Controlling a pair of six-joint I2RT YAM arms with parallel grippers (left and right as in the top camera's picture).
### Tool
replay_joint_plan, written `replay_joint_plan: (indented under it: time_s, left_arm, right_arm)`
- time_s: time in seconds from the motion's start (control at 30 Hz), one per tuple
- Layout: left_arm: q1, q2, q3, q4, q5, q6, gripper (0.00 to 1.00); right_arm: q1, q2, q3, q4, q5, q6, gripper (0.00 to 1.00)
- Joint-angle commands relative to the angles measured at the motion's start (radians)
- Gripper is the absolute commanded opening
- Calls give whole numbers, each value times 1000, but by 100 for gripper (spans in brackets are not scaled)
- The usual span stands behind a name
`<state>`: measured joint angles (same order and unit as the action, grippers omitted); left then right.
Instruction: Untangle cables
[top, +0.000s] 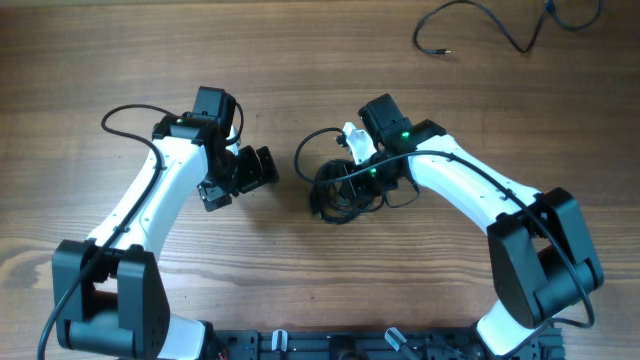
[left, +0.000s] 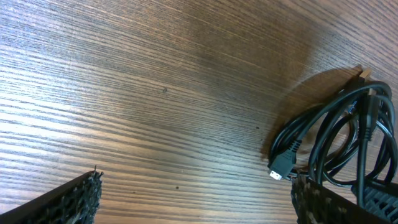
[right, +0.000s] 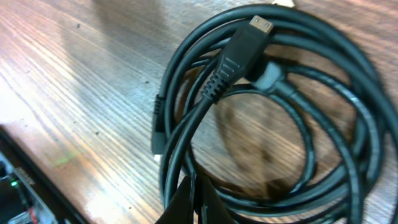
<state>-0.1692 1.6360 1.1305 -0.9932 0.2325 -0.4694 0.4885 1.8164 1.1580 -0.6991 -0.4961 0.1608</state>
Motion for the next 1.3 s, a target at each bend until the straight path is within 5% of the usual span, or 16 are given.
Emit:
replay_joint_plan:
  time_s: [0.0, 0.07, 0.1, 0.13, 0.17, 0.33, 0.47, 0.57, 0.77, 1.03, 1.27]
  left_arm:
    - [3, -18, 1, 6, -6, -10, 100]
    - [3, -18, 1, 6, -6, -10, 100]
    - [3, -18, 1, 6, -6, -10, 100]
    - [3, -18, 1, 6, -6, -10, 100]
    - [3, -18, 1, 6, -6, -10, 100]
    - [3, -18, 1, 10, -6, -10, 100]
    - [3, -18, 1, 10, -6, -10, 100]
    - [3, -18, 1, 10, -6, -10, 100]
    - [3, -18, 1, 13, -6, -10, 100]
    - [3, -18, 1, 13, -6, -10, 100]
    - [3, -16, 1, 13, -6, -10, 100]
  right_arm:
    - [4, -21, 48, -13, -51, 52, 4]
    - [3, -64, 81, -47, -41, 34, 5]
    - [3, -87, 91, -80, -1, 19, 19]
    - [3, -105, 91, -111, 51, 17, 45]
    - [3, -113, 91, -151, 77, -21, 54]
    - [18, -111, 56, -216, 77, -139, 73]
    - [49, -111, -53, -86, 113, -133, 70]
    - [49, -105, -86, -16, 121, -134, 56]
    - [49, -105, -86, 6, 124, -100, 4]
    - [47, -134, 60, -4, 35, 103, 4]
    - [47, -354, 257, -129, 98, 101, 4]
